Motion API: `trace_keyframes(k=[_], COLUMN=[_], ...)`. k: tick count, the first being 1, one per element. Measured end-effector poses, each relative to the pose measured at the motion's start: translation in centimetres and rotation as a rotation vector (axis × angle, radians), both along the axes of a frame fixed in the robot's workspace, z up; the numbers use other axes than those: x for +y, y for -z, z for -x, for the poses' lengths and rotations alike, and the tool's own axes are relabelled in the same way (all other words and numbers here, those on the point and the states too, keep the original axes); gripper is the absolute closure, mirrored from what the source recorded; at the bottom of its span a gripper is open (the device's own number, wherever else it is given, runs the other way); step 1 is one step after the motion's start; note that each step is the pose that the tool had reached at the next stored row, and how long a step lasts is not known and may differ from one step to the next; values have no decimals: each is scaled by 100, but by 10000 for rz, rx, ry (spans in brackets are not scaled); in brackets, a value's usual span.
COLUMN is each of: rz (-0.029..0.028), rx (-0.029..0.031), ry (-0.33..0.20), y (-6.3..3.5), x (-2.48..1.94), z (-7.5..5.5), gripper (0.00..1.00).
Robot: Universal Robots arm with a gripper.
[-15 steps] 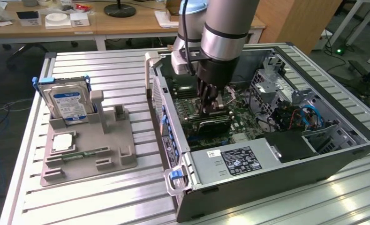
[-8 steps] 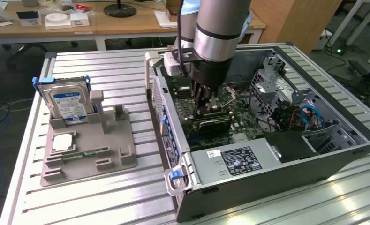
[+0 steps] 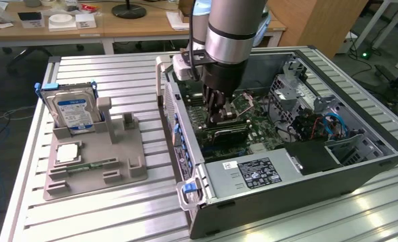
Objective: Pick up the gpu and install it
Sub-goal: 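Press down on the gpu until it lock into place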
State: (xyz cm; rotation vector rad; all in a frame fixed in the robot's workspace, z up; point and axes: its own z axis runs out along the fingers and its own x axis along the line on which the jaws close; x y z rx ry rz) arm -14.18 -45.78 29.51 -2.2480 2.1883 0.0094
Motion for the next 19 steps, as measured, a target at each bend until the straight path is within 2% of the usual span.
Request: trace_keyframes(k=[13,19], rz=[2,11], rx=[14,63], ry=[-362,-479], y=[0,0], x=[2,7], z=[153,238], gripper=[90,90])
